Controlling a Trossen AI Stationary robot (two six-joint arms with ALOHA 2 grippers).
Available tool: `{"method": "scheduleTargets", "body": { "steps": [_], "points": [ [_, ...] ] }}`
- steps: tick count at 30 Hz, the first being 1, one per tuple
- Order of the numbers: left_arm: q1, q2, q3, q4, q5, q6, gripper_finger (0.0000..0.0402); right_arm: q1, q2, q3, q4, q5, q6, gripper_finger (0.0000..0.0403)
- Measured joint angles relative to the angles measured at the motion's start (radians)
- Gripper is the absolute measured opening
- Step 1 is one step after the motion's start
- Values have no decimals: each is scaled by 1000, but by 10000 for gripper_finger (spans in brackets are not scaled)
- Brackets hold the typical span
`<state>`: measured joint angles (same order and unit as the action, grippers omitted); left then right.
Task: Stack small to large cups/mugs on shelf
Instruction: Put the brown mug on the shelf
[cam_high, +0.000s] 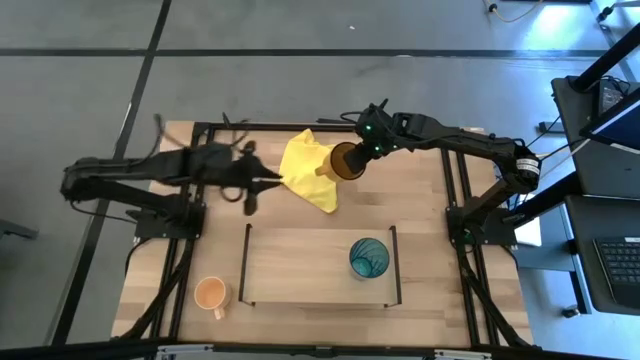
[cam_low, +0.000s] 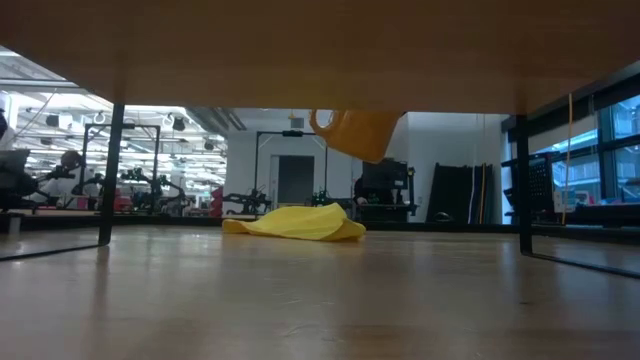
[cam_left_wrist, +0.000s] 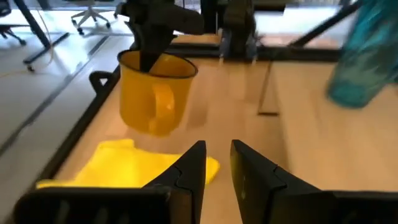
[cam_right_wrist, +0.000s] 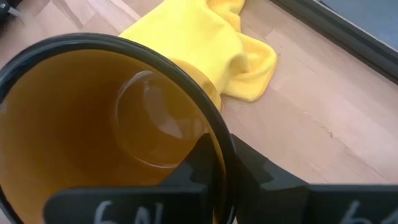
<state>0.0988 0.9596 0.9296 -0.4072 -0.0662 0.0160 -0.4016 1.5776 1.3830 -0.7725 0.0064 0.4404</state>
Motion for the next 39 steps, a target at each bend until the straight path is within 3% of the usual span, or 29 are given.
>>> {"method": "scheduleTargets", "body": {
  "steps": [6,14,18,30,34,39],
  "points": [
    [91,217,88,-20,32,166,69,0,0,0,3,-2,2,31],
    [134,357,83,-1,-4,220,69,0,0,0,5,-1,5,31],
    [135,378,83,52,-66,231,69,0,0,0,6,-1,7,30],
    [139,396,82,113,-72,203,69,-1,0,0,15,0,22,27],
    [139,396,82,115,-135,185,69,-1,0,0,14,2,23,29],
    [136,391,82,141,-138,222,69,-1,0,0,14,1,26,32]
  ]
}}
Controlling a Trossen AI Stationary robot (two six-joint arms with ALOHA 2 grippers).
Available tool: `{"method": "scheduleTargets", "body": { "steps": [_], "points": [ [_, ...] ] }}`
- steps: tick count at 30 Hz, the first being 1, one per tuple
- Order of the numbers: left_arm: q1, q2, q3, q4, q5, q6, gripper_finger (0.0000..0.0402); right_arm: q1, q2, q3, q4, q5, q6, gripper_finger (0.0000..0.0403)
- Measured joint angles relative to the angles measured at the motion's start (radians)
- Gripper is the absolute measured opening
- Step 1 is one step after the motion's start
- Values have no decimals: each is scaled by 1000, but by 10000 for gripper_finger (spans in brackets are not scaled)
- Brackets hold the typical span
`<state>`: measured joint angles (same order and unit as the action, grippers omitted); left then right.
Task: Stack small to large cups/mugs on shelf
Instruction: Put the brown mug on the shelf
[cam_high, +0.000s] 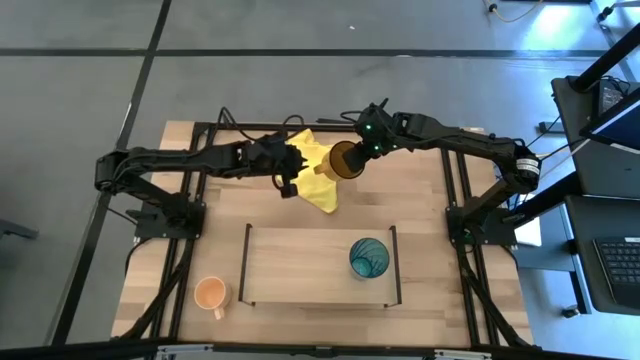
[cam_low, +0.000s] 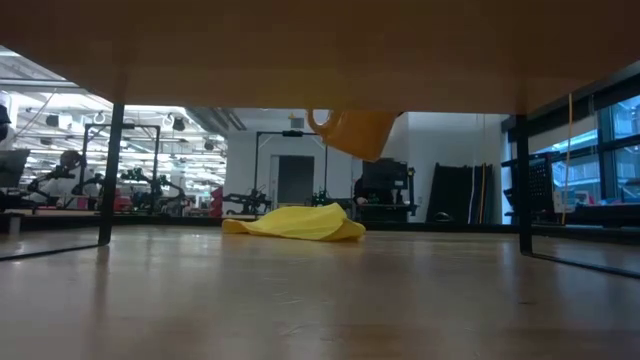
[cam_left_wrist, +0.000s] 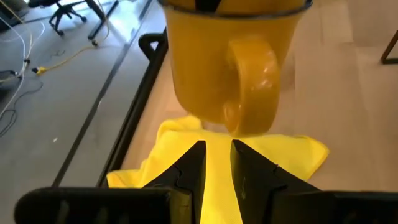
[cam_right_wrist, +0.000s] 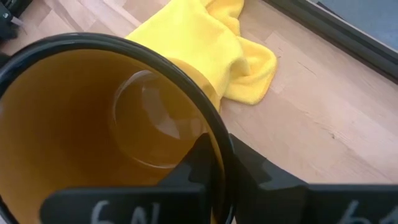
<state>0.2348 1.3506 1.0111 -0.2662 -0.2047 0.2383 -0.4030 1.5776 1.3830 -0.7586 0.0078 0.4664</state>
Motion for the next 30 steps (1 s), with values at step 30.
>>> {"method": "scheduleTargets", "body": {
  "steps": [30],
  "points": [
    [-15,0,0,15,114,-131,69,0,0,0,-1,-2,-5,33]
  ]
}}
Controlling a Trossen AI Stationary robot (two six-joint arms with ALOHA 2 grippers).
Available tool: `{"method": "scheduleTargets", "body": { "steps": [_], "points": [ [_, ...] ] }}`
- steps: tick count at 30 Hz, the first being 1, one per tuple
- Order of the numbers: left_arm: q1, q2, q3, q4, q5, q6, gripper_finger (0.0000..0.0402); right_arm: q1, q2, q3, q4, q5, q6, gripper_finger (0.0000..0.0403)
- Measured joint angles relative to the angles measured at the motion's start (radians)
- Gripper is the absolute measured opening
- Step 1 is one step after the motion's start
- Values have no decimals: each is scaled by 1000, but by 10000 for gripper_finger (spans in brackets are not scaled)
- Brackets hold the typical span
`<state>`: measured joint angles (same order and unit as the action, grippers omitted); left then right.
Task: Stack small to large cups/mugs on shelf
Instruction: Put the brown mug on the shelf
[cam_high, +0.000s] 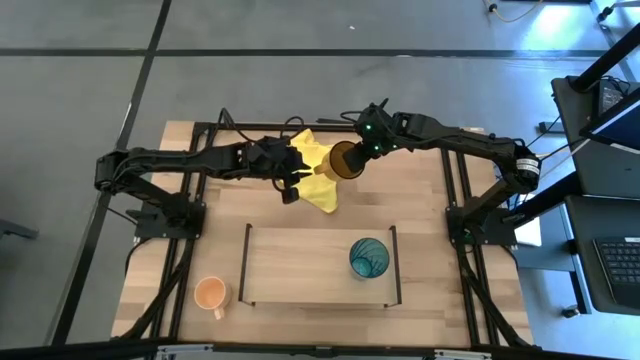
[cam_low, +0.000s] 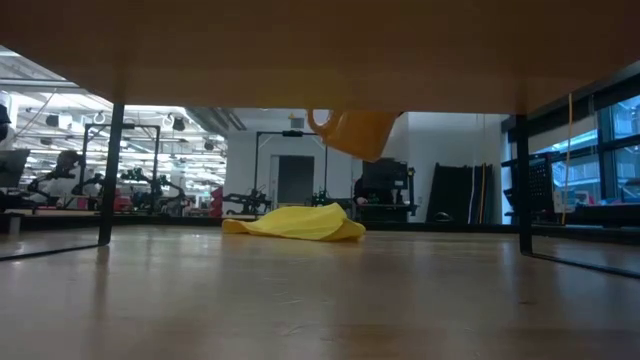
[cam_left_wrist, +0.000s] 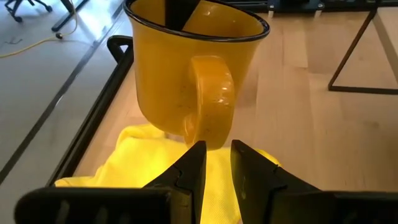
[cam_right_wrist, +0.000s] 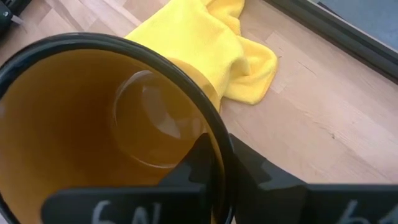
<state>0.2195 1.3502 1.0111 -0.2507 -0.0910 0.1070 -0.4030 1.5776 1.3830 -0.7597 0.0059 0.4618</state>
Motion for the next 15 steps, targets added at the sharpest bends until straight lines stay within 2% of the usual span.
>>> {"method": "scheduleTargets", "body": {
  "steps": [7,15],
  "points": [
    [0,0,0,7,8,-27,73,0,0,0,-1,0,-2,25],
    [0,0,0,29,-25,-33,128,0,0,0,-1,0,-1,32]
  ]
}}
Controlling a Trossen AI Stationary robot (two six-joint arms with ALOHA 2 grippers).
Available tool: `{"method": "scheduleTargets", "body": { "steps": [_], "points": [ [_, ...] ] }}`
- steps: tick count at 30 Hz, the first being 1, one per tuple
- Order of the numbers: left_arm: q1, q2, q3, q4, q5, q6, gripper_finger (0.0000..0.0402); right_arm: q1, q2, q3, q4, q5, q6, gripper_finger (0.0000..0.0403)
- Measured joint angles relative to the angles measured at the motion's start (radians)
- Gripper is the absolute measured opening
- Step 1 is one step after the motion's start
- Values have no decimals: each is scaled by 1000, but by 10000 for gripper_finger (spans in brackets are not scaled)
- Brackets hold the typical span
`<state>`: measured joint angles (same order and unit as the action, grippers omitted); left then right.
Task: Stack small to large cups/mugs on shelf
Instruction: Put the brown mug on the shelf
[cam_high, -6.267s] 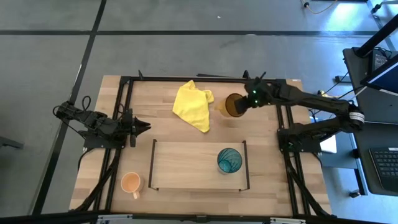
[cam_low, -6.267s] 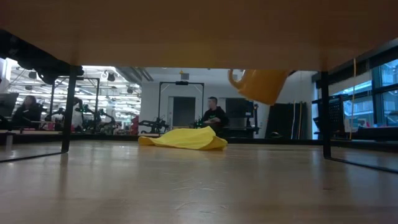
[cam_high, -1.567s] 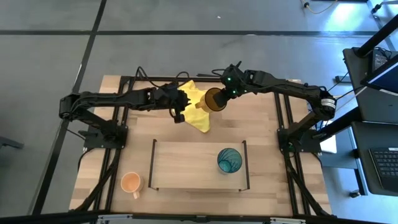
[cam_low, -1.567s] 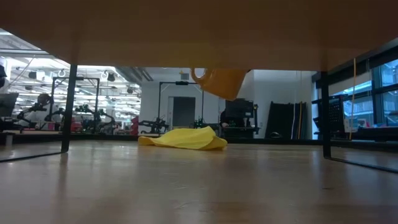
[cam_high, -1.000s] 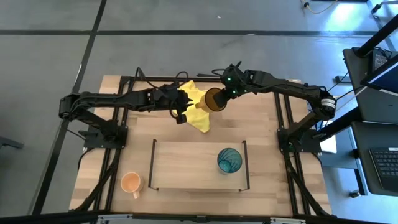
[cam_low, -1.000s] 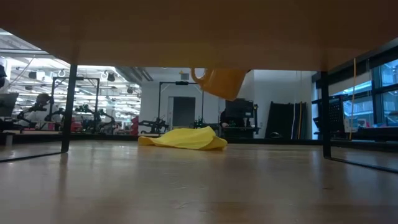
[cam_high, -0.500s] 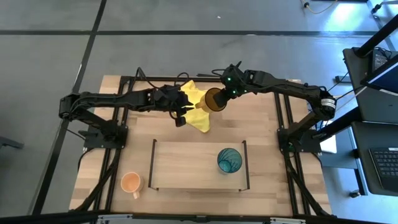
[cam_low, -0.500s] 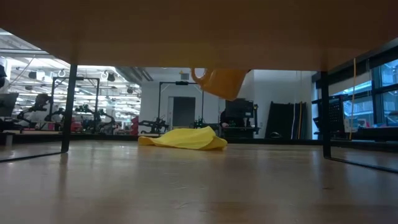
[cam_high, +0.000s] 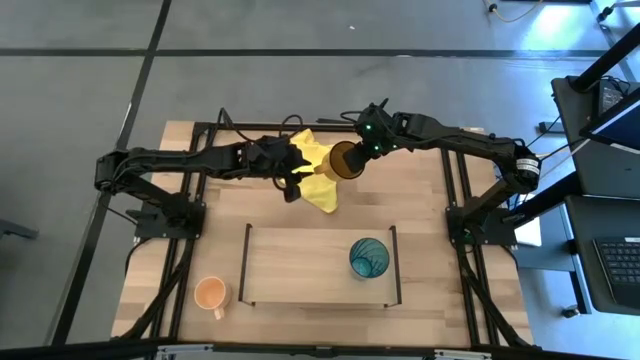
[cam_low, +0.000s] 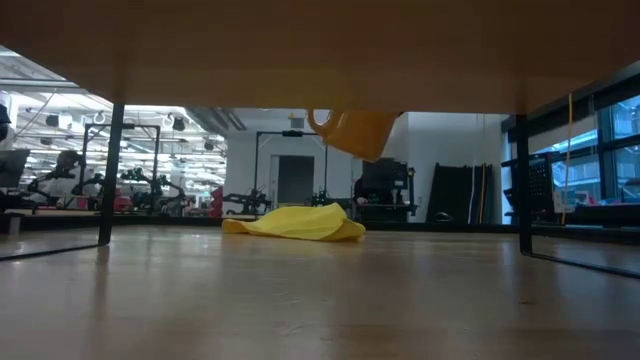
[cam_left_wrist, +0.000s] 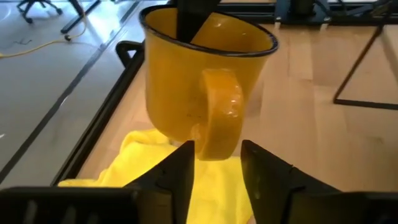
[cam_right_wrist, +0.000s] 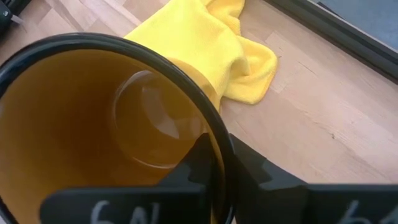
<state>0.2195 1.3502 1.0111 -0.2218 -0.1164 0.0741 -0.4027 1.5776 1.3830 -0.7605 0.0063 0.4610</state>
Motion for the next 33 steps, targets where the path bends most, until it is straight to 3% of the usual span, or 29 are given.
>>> {"method": "scheduleTargets", "body": {
  "steps": [15,33],
  "points": [
    [-42,78,0,3,-9,-20,151,0,0,0,-10,0,-3,25],
    [-61,105,0,38,-166,-21,152,-5,0,2,-26,-5,-2,33]
  ]
}}
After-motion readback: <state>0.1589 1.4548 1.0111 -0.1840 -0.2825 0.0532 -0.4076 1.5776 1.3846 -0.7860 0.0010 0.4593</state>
